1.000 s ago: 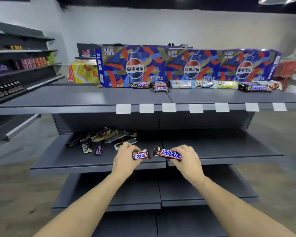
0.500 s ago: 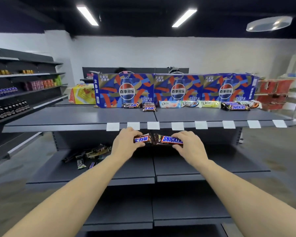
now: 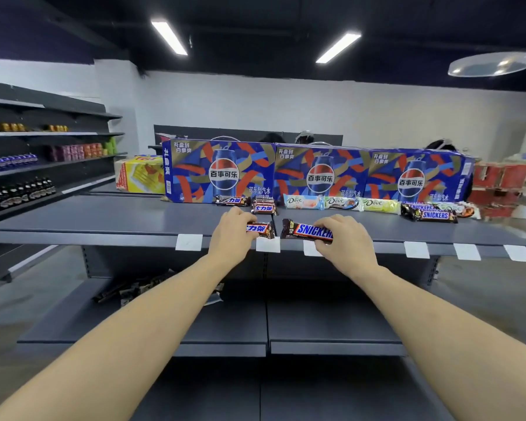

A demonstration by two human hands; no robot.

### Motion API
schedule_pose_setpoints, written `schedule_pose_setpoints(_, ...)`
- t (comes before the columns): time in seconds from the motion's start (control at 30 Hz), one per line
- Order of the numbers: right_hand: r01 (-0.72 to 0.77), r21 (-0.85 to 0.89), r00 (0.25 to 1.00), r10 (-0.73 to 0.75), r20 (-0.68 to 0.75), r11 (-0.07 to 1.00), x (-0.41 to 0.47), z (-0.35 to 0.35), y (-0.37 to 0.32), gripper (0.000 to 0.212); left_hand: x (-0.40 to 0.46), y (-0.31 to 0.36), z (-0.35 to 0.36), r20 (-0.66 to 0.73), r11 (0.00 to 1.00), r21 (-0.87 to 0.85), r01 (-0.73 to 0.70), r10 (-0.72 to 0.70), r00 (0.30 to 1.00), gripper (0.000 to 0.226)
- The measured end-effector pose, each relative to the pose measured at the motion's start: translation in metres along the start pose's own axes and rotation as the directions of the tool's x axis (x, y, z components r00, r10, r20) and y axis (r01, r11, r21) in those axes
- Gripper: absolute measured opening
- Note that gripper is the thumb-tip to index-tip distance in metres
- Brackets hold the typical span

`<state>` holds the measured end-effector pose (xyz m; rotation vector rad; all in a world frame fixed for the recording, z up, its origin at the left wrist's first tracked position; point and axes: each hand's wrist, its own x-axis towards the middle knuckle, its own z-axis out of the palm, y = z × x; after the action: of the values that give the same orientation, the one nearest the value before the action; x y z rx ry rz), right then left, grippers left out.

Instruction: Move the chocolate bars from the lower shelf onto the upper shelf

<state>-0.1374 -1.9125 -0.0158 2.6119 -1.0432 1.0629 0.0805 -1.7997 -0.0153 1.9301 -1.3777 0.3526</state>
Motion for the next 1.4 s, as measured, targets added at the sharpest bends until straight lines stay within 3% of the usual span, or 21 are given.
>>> schedule_pose_setpoints(0.57, 0.011, -0.023, 0.999, -0.01, 0.045, 1.0, 0.103, 0.054, 0.068, 0.038, 0.113, -0.03, 0.094, 0.105, 0.987, 0.127, 0.102, -0.116, 0.988, 0.034)
schedule_pose_setpoints(0.93, 0.055, -0.013, 0.996, -0.054, 0.068, 0.998, 0.127, 0.074, 0.086, 0.035, 0.148, -0.031, 0.114, 0.059, 0.964, 0.2, 0.175, -0.191, 0.98, 0.04)
schedule_pose_setpoints(1.4, 0.046, 0.032, 0.985, -0.05, 0.164, 0.998, 0.143, 0.096, 0.086, 0.04, 0.155, -0.031, 0.114, 0.085, 0.971, 0.177, 0.158, -0.175, 0.981, 0.054)
